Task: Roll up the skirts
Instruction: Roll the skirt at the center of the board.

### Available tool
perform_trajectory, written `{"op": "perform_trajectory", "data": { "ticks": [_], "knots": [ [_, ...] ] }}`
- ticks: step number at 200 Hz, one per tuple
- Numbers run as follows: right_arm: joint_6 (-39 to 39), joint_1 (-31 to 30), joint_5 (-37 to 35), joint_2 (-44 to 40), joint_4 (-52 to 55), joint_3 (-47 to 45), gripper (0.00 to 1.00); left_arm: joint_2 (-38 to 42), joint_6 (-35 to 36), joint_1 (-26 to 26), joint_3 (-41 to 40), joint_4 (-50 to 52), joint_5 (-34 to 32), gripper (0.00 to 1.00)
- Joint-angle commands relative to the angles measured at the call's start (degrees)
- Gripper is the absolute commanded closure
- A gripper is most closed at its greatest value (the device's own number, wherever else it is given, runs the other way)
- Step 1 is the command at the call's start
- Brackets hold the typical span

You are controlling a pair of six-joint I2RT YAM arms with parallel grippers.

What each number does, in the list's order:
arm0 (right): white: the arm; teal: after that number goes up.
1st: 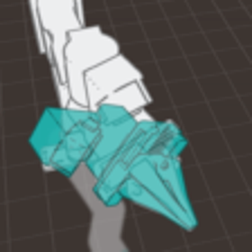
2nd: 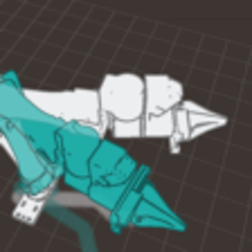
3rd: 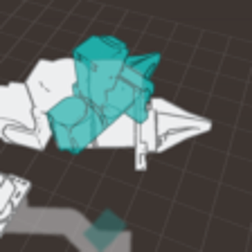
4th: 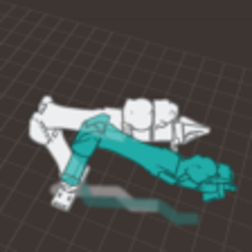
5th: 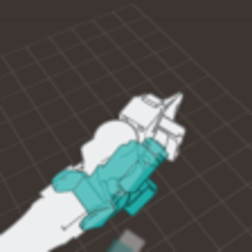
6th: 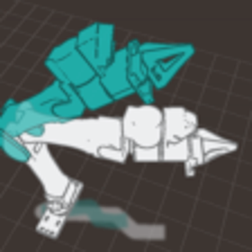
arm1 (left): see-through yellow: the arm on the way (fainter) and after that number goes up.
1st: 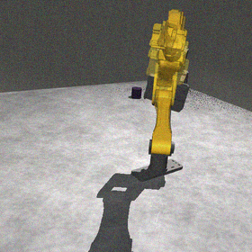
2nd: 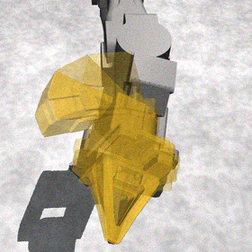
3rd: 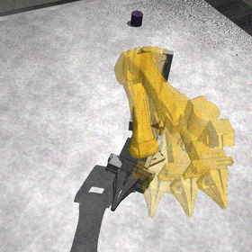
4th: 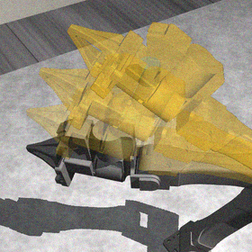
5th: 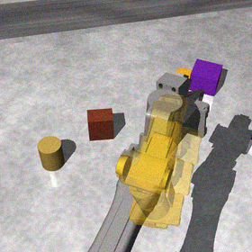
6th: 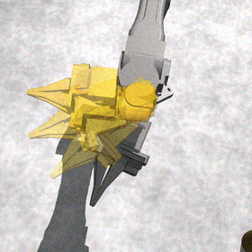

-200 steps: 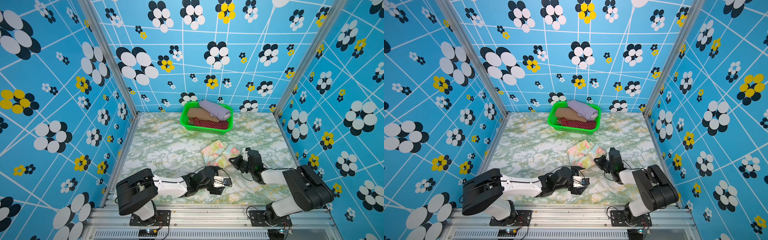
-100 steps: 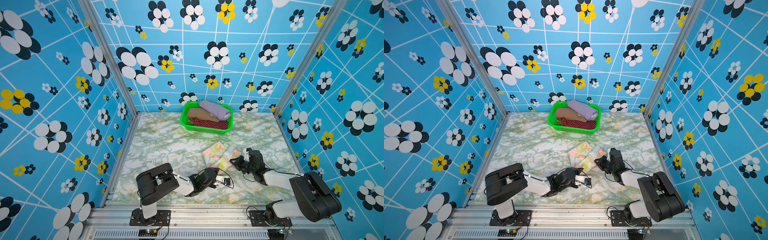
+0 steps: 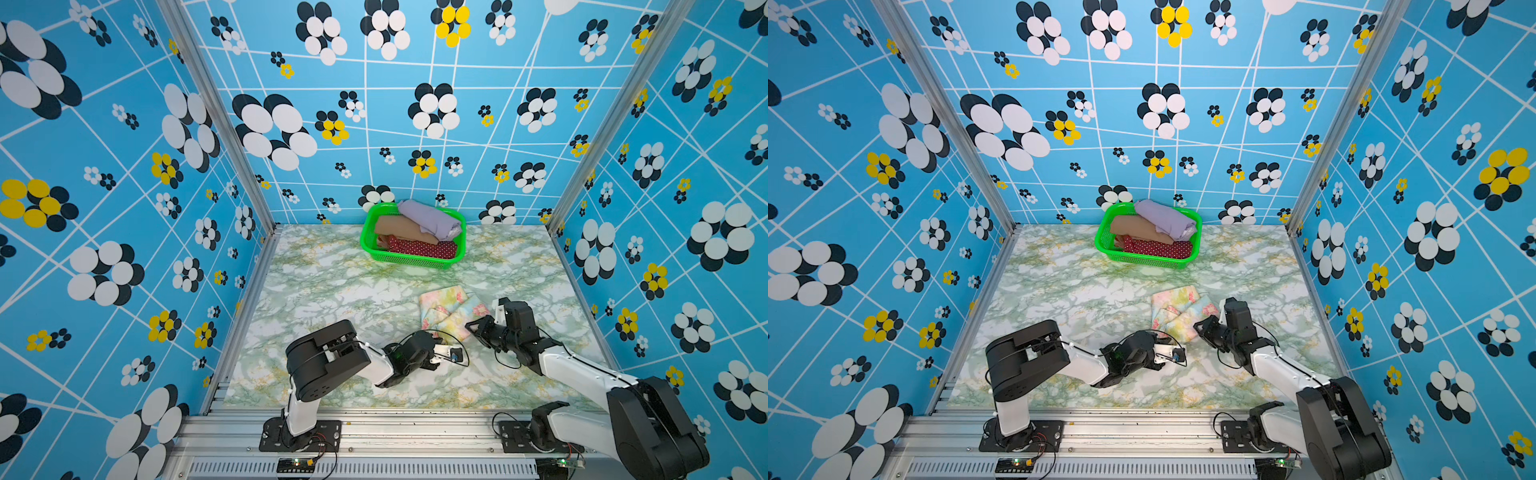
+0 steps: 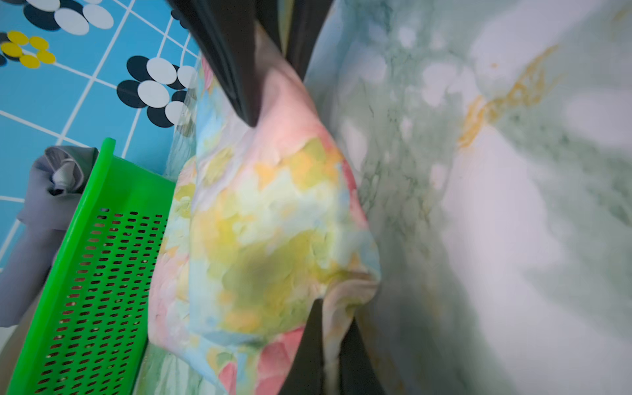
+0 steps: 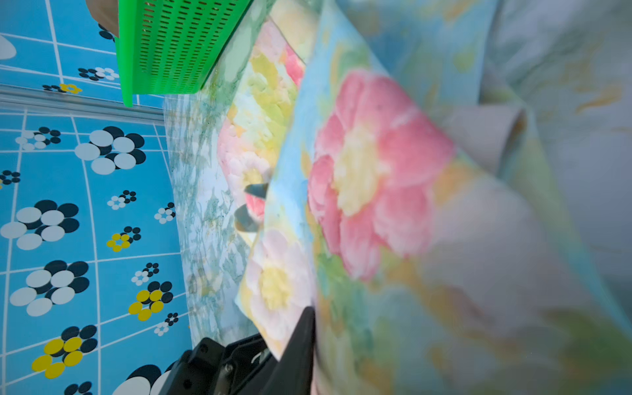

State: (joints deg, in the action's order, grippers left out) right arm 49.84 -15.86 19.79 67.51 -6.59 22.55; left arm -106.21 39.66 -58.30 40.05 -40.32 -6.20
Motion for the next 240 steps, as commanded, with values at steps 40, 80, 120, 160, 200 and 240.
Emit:
{"op": "perform_trajectory", "data": {
  "ticks": [40, 80, 120, 160, 200, 240],
  "knots": [
    [-5.04, 1.87, -1.51, -9.98, 11.36, 0.02, 0.39, 0.91, -31.94, 14.65, 9.78, 12.21, 35.84, 1.00],
    [-4.84, 2.02, -0.53, -13.28, 8.73, -3.20, 0.33, -9.32, -53.64, 19.78, 14.33, 1.02, 54.33, 1.00],
    [-4.42, 2.06, 1.82, -6.53, -3.22, -4.55, 0.29, -21.47, -83.12, 23.67, 14.41, -30.88, 59.57, 1.00],
    [-0.18, 2.23, 0.61, 3.43, -16.09, -5.81, 0.29, -21.69, -85.57, 23.99, 15.41, -31.82, 60.16, 1.00],
    [5.22, 2.32, -0.27, 17.52, -34.59, -5.68, 0.28, -25.76, -90.39, 24.19, 18.55, -34.57, 62.75, 1.00],
    [10.05, 2.32, 1.62, 34.06, -55.19, -2.97, 0.28, -29.98, -92.43, 24.48, 19.00, -37.95, 62.74, 1.00]
  ]
}}
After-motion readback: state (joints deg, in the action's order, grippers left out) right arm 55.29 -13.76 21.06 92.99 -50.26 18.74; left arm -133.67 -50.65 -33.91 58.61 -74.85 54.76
